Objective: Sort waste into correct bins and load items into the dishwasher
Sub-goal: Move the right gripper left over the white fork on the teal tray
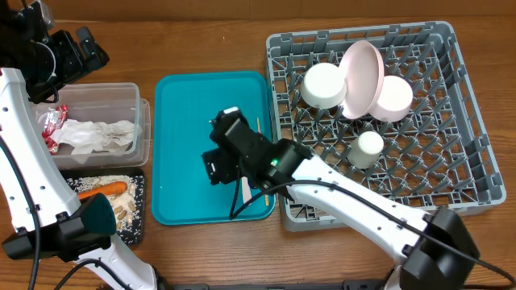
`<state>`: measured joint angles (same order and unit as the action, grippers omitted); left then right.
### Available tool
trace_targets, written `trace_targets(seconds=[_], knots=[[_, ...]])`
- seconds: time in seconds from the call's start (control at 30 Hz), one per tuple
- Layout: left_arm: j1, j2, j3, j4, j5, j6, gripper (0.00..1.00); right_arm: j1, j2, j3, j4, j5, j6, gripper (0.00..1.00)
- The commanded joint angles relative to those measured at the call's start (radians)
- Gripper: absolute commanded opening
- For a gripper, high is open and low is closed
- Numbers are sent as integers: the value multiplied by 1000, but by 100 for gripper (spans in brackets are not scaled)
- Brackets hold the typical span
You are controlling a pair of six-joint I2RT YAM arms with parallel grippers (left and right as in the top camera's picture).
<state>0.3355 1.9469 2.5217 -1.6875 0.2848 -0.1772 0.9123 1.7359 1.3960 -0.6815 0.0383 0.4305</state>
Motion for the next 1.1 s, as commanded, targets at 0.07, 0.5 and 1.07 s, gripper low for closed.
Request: trace_targets(seconds=[0.07, 0.5, 1.07], knots=[[2, -5, 7, -2, 11, -5, 100, 2, 89, 5, 6, -61, 113, 87], [2, -5, 7, -2, 11, -5, 100, 1, 258, 3, -43, 27, 370, 58], [2, -5, 7, -2, 11, -5, 100, -10, 276, 4, -76, -45, 460, 60]])
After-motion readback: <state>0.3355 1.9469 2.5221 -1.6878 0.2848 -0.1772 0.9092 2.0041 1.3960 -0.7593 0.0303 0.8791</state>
